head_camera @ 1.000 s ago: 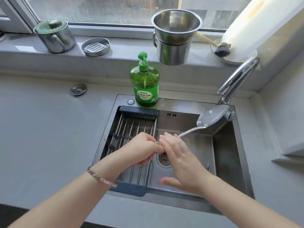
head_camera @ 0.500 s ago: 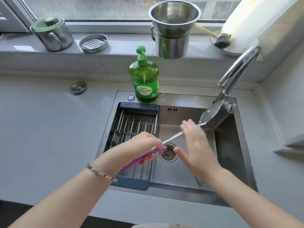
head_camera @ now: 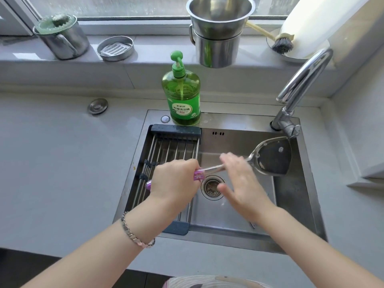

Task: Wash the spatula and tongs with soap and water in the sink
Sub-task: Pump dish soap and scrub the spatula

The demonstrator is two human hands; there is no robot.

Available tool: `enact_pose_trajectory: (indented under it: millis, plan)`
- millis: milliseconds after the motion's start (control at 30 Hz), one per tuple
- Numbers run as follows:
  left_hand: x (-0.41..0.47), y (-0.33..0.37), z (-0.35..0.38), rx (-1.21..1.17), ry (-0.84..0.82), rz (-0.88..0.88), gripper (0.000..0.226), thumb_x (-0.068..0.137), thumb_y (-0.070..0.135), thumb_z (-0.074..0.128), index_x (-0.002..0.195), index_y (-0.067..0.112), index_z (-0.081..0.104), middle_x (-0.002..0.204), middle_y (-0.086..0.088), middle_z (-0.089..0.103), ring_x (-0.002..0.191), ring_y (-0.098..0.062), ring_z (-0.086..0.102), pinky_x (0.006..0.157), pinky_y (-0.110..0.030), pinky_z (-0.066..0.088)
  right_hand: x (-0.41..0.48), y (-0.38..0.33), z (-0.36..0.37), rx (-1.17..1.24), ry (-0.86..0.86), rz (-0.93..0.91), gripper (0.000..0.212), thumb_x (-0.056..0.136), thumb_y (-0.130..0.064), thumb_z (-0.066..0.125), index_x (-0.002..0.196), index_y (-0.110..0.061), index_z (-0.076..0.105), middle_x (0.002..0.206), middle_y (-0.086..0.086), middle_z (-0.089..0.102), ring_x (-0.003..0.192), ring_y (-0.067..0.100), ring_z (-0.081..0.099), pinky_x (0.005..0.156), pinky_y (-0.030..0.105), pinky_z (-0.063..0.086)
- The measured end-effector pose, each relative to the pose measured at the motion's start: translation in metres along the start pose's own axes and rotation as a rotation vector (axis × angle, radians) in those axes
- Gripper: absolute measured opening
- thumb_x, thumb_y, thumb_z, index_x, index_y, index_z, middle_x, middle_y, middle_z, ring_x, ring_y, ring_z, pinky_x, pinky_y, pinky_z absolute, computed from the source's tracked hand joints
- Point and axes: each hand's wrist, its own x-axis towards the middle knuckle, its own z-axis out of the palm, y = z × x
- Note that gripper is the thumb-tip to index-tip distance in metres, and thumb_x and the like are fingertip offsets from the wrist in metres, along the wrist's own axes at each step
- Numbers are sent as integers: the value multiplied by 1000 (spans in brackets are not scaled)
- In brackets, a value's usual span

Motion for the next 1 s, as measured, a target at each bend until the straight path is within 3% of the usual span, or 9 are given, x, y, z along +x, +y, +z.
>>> enact_pose_trajectory:
  millis: [67, 200, 367, 500, 600, 733, 833, 900, 1000]
  plan:
    - [2, 0, 1, -2, 37, 2, 23, 90, 36, 50, 107, 29, 63, 93, 5, 66, 88, -14, 60, 69, -25, 42, 4, -6, -2, -4, 35, 25, 110, 74, -81, -6, 144, -4, 28, 152, 11, 28, 142, 15, 13, 117, 26, -5]
    - [4, -1, -1, -3, 56, 23, 24, 88, 37, 52, 109, 31, 63, 97, 5, 68, 93, -14, 60, 71, -25, 40, 6, -17, 8, -80, -52, -192, 96, 85, -72, 7, 142, 1, 32, 148, 15, 34, 140, 20, 19, 116, 28, 0]
    - [4, -11, -5, -115, 4, -67, 17, 85, 40, 59, 96, 32, 68, 86, 10, 66, 81, -10, 58, 66, -23, 43, 4, 26, -10, -147, 6, 10, 112, 72, -83, -6, 147, -4, 19, 155, 11, 17, 145, 17, 6, 117, 26, -3]
    - [8, -19, -3, -269, -160, -182, 15, 76, 41, 68, 82, 28, 72, 73, 10, 64, 63, -9, 57, 55, -22, 46, -12, 29, 1, -322, -133, -115, 88, 89, -67, 21, 144, 1, 17, 152, 15, 18, 144, 17, -1, 116, 28, -1]
    - [15, -27, -5, -344, -192, -212, 13, 74, 39, 72, 79, 27, 70, 68, 7, 63, 56, -9, 54, 49, -21, 40, -10, 50, -6, -398, -18, 21, 83, 86, -54, 42, 141, 7, 28, 147, 22, 31, 140, 31, 26, 114, 31, 5]
    - [23, -35, -9, -328, -256, -200, 18, 71, 38, 75, 76, 23, 67, 68, 3, 63, 60, -14, 57, 56, -30, 49, -8, 56, -2, -423, 84, -84, 79, 62, -12, 83, 130, 6, 47, 133, 22, 52, 122, 32, 53, 106, 32, 25]
    - [26, -40, -11, -410, -389, -198, 18, 74, 33, 74, 77, 18, 65, 66, 0, 63, 55, -14, 58, 60, -29, 53, -3, 74, -11, -353, 294, -143, 56, 66, 18, 62, 119, 1, 60, 116, 16, 66, 108, 28, 62, 100, 34, 38]
    - [28, -41, -11, -422, -509, -192, 17, 78, 31, 71, 78, 16, 62, 66, -2, 63, 52, -11, 57, 58, -26, 53, -1, 80, -18, -396, 350, -243, 35, 75, 11, 47, 99, 1, 72, 98, 15, 73, 92, 29, 70, 88, 37, 51]
    - [30, -41, -6, -422, -648, -204, 18, 82, 26, 66, 77, 12, 56, 64, -3, 61, 52, -12, 58, 54, -21, 51, -2, 82, -22, -403, 328, -378, 36, 86, 2, 40, 81, -2, 75, 81, 10, 75, 75, 26, 73, 65, 37, 59]
